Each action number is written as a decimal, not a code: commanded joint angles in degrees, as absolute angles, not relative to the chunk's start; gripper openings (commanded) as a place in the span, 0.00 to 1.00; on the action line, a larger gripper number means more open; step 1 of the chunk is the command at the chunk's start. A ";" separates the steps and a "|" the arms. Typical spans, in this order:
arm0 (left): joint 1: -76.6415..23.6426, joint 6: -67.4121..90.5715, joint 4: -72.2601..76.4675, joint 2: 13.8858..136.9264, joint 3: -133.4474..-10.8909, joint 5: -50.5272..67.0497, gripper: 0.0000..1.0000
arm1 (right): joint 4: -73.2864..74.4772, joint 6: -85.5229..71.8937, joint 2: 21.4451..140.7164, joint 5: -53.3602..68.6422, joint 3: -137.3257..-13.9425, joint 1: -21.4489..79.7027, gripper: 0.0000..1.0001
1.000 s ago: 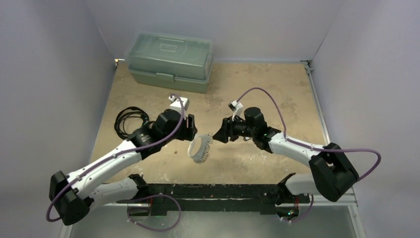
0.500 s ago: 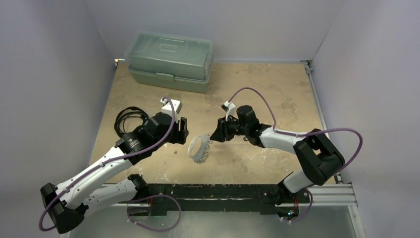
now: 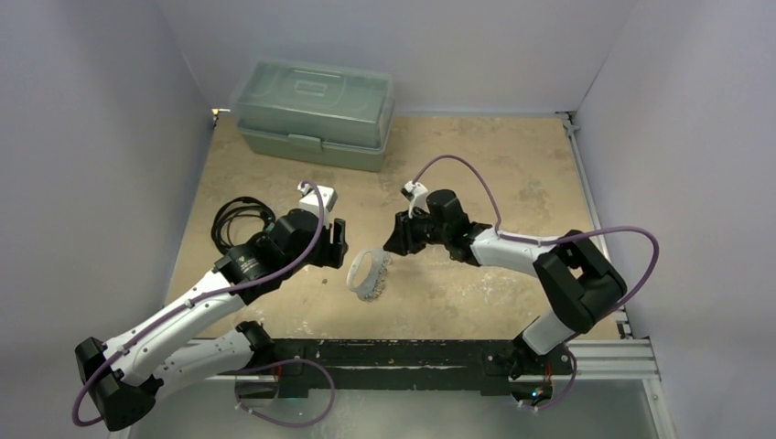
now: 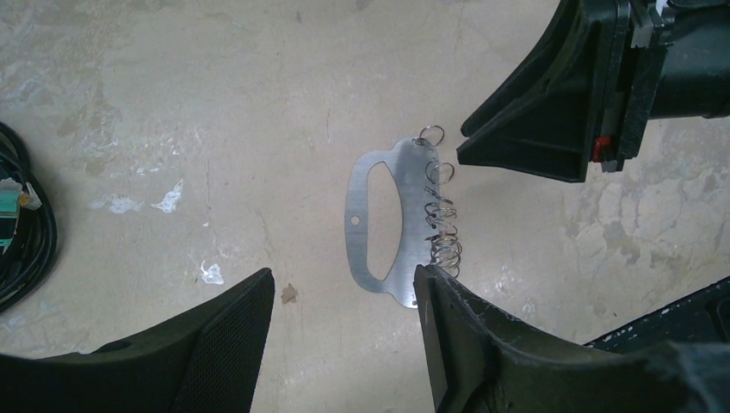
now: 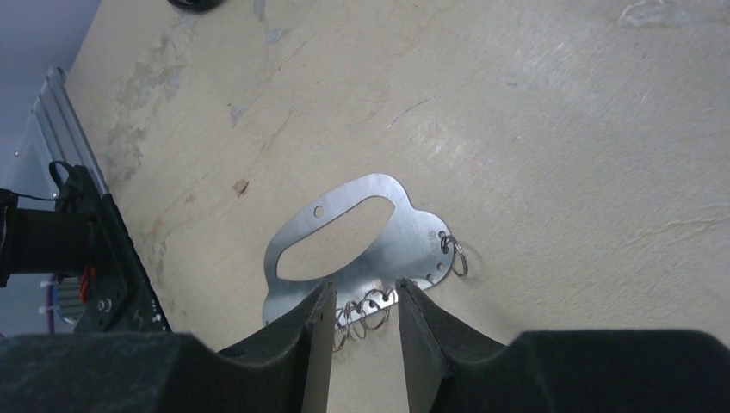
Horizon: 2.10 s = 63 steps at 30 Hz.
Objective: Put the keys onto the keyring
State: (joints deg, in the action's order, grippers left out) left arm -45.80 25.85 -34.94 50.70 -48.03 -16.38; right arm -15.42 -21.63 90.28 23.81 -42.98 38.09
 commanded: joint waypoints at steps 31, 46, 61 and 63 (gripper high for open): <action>-45.99 24.85 -33.91 49.75 -47.73 -16.13 0.61 | -10.73 -19.27 93.34 20.31 -46.35 42.34 0.34; -45.99 25.05 -33.97 49.75 -47.68 -16.26 0.61 | -9.34 -20.19 96.90 15.29 -48.73 44.30 0.24; -46.02 25.14 -33.94 49.48 -47.65 -16.44 0.61 | -6.91 -19.69 95.82 12.39 -49.39 44.57 0.19; -46.01 25.14 -34.04 49.53 -47.69 -16.44 0.61 | -6.86 -19.82 95.74 13.09 -49.56 44.65 0.21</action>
State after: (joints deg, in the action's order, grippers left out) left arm -45.82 25.78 -34.94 50.22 -47.97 -16.27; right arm -7.16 -19.90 97.60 14.04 -47.20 44.25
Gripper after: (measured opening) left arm 0.609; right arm 0.197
